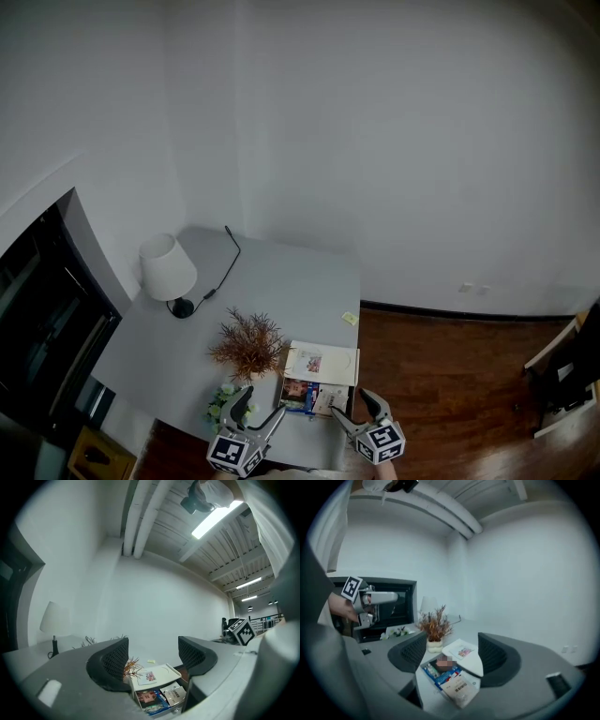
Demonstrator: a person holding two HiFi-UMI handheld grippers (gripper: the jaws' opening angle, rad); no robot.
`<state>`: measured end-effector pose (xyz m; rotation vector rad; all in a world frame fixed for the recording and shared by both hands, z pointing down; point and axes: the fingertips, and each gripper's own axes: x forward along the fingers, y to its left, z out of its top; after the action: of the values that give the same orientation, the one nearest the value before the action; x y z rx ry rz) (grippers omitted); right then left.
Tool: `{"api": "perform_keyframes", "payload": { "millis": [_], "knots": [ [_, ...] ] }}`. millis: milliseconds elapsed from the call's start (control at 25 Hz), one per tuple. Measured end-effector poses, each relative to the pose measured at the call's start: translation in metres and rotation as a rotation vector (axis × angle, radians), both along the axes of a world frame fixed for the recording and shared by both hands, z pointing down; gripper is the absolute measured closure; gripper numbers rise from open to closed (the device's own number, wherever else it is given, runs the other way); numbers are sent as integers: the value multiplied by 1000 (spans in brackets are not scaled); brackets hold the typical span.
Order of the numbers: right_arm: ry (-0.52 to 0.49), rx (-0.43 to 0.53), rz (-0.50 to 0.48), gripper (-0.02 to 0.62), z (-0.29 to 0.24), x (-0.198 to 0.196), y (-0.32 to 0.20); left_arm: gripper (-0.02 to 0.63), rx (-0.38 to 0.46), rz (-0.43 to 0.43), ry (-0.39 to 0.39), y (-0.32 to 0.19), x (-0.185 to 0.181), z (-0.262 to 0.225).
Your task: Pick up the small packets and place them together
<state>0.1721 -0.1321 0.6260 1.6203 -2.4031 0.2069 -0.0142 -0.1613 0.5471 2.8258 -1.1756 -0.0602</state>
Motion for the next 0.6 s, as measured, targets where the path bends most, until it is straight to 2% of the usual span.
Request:
{"api": "perform_keyframes", "payload": {
  "millis": [280, 440, 600],
  "knots": [
    [366, -339, -261, 259, 116, 0, -37, 278, -21, -1, -19, 8, -2, 8],
    [478, -567, -399, 259, 156, -4, -41, 278, -40, -25, -14, 6, -8, 10],
    [562, -680, -483, 259, 193, -8, -42, 278, -49, -44, -11, 7, -12, 12]
  ]
}}
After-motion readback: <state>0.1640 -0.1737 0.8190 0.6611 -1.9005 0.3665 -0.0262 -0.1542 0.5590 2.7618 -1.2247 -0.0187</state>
